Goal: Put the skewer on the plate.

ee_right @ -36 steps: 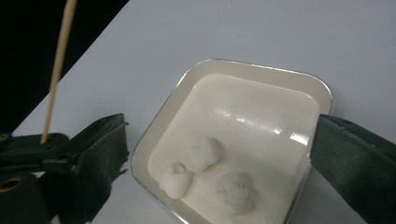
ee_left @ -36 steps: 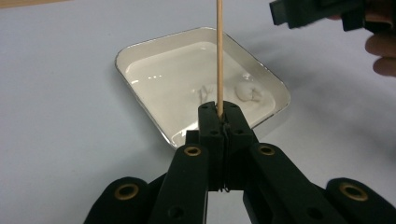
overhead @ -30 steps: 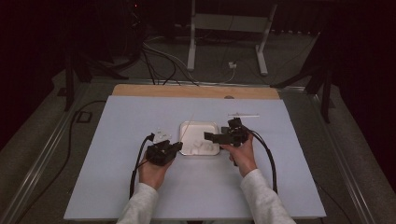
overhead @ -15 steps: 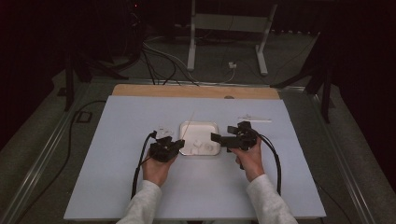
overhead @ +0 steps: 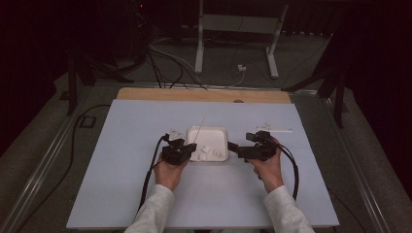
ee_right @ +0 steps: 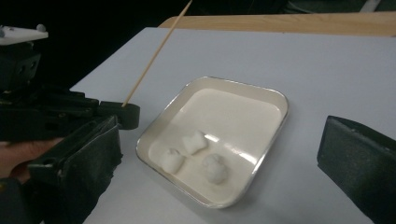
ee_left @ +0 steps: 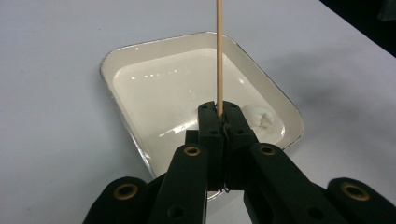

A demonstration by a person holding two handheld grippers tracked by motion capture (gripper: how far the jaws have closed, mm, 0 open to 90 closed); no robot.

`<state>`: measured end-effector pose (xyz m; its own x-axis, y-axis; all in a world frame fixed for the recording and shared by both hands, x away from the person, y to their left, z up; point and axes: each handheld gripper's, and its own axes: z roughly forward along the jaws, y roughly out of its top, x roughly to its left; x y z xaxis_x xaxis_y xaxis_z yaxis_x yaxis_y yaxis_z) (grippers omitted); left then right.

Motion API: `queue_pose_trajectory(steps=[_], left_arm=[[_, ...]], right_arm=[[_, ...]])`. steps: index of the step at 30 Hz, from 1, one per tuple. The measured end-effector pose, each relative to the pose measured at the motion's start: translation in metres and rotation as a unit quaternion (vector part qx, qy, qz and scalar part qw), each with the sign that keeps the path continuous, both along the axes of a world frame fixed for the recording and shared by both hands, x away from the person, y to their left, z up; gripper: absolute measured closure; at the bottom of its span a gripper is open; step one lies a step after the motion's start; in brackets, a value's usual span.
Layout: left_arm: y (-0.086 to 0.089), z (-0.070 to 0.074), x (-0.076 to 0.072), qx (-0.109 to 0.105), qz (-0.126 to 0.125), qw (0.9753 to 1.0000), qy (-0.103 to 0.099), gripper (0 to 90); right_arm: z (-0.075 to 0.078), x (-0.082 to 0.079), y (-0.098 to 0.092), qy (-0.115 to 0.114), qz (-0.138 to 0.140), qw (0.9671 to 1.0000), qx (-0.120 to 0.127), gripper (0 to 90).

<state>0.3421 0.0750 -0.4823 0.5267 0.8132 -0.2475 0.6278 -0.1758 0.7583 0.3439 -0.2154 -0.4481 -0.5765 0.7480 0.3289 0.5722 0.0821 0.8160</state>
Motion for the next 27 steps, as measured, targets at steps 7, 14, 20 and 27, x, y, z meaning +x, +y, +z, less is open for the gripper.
queue_pose_trajectory(steps=[7,14,20,27], left_arm=[[-0.006,-0.004,0.003,0.012,0.002,0.9999,0.009,90.0],[-0.010,-0.011,0.009,0.013,0.021,0.9993,0.029,90.0],[-0.014,-0.019,0.012,0.031,0.035,0.9979,0.045,89.7],[-0.015,-0.025,0.014,0.034,0.047,0.9965,0.061,89.4]], right_arm=[[0.003,-0.011,-0.004,-0.045,-0.013,0.9982,-0.037,0.0],[0.001,-0.020,-0.016,-0.056,-0.029,0.9969,-0.047,0.0],[-0.001,-0.029,-0.027,-0.058,-0.036,0.9969,-0.038,0.0],[-0.005,-0.033,-0.033,-0.057,-0.040,0.9970,-0.032,0.0]])
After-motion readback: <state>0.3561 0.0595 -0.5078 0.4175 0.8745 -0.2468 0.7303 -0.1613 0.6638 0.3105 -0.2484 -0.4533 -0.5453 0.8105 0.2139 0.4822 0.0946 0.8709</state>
